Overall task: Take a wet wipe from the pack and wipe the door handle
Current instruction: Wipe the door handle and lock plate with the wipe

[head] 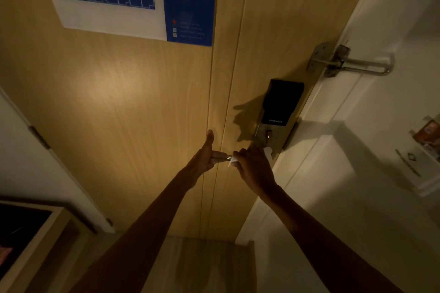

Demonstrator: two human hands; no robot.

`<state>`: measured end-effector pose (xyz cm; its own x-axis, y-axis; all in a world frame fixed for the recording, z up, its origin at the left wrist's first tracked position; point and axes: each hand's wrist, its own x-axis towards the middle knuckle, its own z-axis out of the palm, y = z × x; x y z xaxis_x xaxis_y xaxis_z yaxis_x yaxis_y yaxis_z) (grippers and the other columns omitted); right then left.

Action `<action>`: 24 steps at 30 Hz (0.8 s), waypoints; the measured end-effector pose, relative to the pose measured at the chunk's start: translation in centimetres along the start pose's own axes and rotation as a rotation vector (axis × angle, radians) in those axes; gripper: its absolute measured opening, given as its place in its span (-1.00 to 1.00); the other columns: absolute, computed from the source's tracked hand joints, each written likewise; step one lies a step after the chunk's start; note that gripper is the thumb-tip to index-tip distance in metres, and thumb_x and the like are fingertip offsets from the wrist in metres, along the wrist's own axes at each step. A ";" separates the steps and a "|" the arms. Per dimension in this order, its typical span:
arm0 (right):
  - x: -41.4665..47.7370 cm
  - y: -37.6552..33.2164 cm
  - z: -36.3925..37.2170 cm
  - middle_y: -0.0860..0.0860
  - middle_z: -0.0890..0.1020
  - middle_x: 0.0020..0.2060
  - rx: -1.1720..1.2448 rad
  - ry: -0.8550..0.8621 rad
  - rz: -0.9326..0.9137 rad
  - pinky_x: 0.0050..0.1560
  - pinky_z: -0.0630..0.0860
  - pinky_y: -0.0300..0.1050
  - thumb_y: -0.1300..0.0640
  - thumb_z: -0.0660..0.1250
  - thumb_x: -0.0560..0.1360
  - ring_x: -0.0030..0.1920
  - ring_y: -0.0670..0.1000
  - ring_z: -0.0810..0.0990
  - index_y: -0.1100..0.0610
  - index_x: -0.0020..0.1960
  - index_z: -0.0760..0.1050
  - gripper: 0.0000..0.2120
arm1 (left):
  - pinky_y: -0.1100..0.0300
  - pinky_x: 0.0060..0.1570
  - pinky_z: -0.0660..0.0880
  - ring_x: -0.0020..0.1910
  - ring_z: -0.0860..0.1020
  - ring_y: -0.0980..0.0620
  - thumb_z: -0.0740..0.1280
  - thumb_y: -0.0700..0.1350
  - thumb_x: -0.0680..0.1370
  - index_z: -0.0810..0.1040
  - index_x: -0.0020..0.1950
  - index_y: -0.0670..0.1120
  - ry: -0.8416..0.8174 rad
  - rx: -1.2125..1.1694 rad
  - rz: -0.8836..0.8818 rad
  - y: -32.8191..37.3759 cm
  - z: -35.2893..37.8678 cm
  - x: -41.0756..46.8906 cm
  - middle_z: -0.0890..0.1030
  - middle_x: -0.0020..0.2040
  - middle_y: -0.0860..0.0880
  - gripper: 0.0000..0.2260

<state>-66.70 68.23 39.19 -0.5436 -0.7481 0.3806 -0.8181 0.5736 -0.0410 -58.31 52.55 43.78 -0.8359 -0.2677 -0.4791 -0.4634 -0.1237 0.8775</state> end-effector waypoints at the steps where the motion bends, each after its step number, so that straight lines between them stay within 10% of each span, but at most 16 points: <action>1: -0.1 0.2 0.0 0.00 0.67 -0.14 -0.006 0.011 -0.015 0.06 0.51 -0.02 0.09 0.45 0.45 0.01 0.06 0.58 0.10 0.03 0.56 -0.81 | -0.15 0.48 -0.02 0.40 0.26 -0.38 -0.19 0.43 0.47 0.65 0.11 -0.19 -0.006 0.012 -0.003 0.1 -0.1 0.0 0.57 0.08 -0.33 -0.13; 5: -1.0 2.2 -1.0 -0.01 0.66 -0.22 -0.022 0.016 -0.047 0.02 0.53 -0.03 0.13 0.48 0.42 -0.08 0.05 0.61 0.09 -0.03 0.58 -0.84 | -0.15 0.48 0.01 0.14 0.51 -0.32 -0.20 0.42 0.48 0.61 0.17 -0.23 -0.026 -0.006 -0.008 0.0 0.0 0.2 0.49 0.16 -0.39 -0.11; 8: -0.6 1.4 -0.2 0.01 0.67 -0.16 -0.028 0.027 -0.018 0.04 0.52 -0.03 0.10 0.47 0.43 -0.01 0.06 0.60 0.11 0.02 0.58 -0.80 | 0.04 0.15 0.46 -0.39 0.50 -0.02 -0.20 0.44 0.46 0.61 0.17 -0.24 -0.025 -0.059 0.022 0.0 0.0 0.3 0.41 0.30 -0.38 -0.10; 10: 0.0 0.1 0.6 0.03 0.67 -0.12 -0.020 0.025 -0.015 0.06 0.53 0.00 0.11 0.48 0.42 0.04 0.08 0.59 0.13 0.04 0.57 -0.76 | 0.05 0.19 0.45 -0.34 0.58 -0.10 -0.19 0.43 0.47 0.61 0.15 -0.23 -0.030 -0.070 0.020 0.0 0.2 0.3 0.51 0.26 -0.35 -0.11; 14: -0.3 0.6 0.0 0.01 0.65 -0.16 -0.022 0.007 -0.049 0.06 0.51 -0.03 0.11 0.45 0.44 0.00 0.05 0.57 0.10 0.02 0.55 -0.82 | 0.28 -0.38 0.33 -0.65 0.30 0.19 -0.22 0.43 0.46 0.59 0.19 -0.24 -0.014 -0.020 -0.005 0.1 -0.2 0.8 0.67 -0.39 -0.06 -0.09; 17: -0.2 1.2 -0.4 -0.01 0.64 -0.17 -0.020 -0.002 -0.053 0.07 0.49 -0.04 0.10 0.42 0.47 0.00 0.05 0.57 0.10 -0.03 0.56 -0.88 | -0.04 0.27 0.41 -0.68 0.30 0.20 -0.22 0.42 0.48 0.57 0.21 -0.26 -0.031 -0.012 -0.011 0.0 -0.1 0.8 0.62 -0.47 -0.19 -0.09; 20: 1.1 -0.4 -0.5 0.02 0.66 -0.15 0.042 -0.042 -0.055 0.10 0.51 0.02 0.11 0.40 0.49 0.03 0.07 0.57 0.11 -0.02 0.58 -0.90 | -0.17 0.46 -0.04 -0.25 0.68 0.01 -0.22 0.42 0.48 0.60 0.14 -0.25 -0.034 -0.038 0.006 0.2 0.0 0.4 0.65 0.00 -0.33 -0.11; 22: 1.4 -0.5 -0.7 0.02 0.67 -0.14 0.080 -0.062 -0.062 0.11 0.49 0.01 0.12 0.38 0.50 0.02 0.06 0.57 0.11 -0.01 0.59 -0.90 | -0.17 0.46 -0.09 0.38 0.30 -0.33 -0.23 0.40 0.49 0.59 0.18 -0.26 -0.032 0.004 0.006 0.3 -0.2 0.3 0.39 0.28 -0.40 -0.11; 24: 1.2 0.4 -0.9 0.00 0.66 -0.11 0.081 -0.103 -0.055 0.12 0.44 -0.03 0.08 0.33 0.53 0.04 0.04 0.54 0.09 0.04 0.58 -0.87 | -0.17 0.47 -0.05 0.43 0.14 -0.37 -0.24 0.39 0.49 0.60 0.16 -0.24 -0.027 0.065 0.030 0.3 -0.1 0.3 0.46 0.28 -0.38 -0.12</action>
<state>-67.51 67.83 40.43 -0.5109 -0.8100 0.2878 -0.8572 0.5054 -0.0990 -58.68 52.31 43.87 -0.8569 -0.2444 -0.4539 -0.4555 -0.0532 0.8886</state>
